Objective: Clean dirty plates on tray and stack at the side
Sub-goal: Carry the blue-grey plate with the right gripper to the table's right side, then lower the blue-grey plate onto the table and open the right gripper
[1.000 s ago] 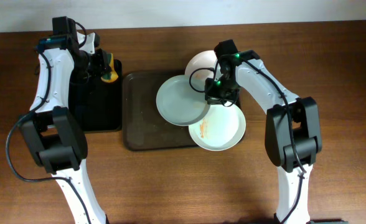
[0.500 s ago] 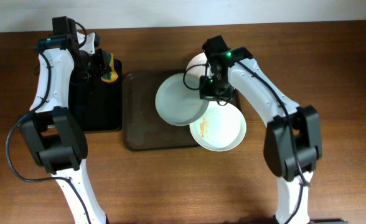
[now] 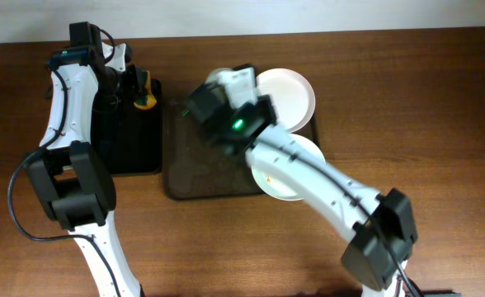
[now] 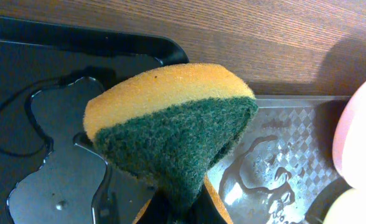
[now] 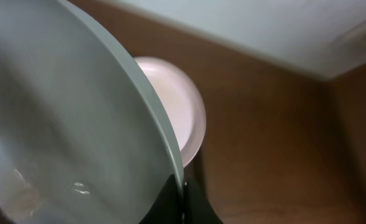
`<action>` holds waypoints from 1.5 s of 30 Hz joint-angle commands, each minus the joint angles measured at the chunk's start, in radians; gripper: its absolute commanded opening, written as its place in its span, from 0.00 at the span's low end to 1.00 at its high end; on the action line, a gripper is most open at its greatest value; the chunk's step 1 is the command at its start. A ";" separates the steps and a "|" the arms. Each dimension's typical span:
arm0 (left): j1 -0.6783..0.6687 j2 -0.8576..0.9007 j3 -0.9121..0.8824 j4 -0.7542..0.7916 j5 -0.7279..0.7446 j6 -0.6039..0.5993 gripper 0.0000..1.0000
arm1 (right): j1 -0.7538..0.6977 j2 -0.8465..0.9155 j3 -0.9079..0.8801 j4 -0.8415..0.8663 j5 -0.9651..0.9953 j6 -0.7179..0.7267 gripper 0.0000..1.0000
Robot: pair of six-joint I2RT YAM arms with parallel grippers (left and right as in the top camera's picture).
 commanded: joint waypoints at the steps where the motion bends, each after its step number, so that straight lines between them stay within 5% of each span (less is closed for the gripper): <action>1: 0.000 -0.037 0.007 0.002 0.000 -0.009 0.01 | 0.063 -0.022 0.019 0.019 0.312 0.027 0.04; 11: 0.000 -0.037 0.007 0.002 0.000 -0.009 0.01 | 0.069 -0.038 0.019 0.019 0.304 0.027 0.04; 17: 0.000 -0.037 0.007 0.002 -0.024 -0.009 0.01 | 0.008 -0.119 0.019 0.002 0.010 0.027 0.04; 25: 0.000 -0.037 0.007 0.002 -0.026 -0.009 0.01 | -0.489 -0.295 0.019 -0.106 -0.655 0.014 0.04; 30: 0.000 -0.037 0.007 0.002 -0.034 -0.009 0.01 | -0.836 -0.260 -0.009 -0.155 -0.887 -0.034 0.04; 37: 0.000 -0.037 0.007 0.002 -0.041 -0.010 0.01 | -1.106 -0.146 -0.154 -0.111 -0.934 -0.046 0.04; 45: -0.001 -0.037 0.007 0.002 -0.041 -0.010 0.01 | -1.204 -0.099 -0.339 0.093 -0.987 -0.046 0.04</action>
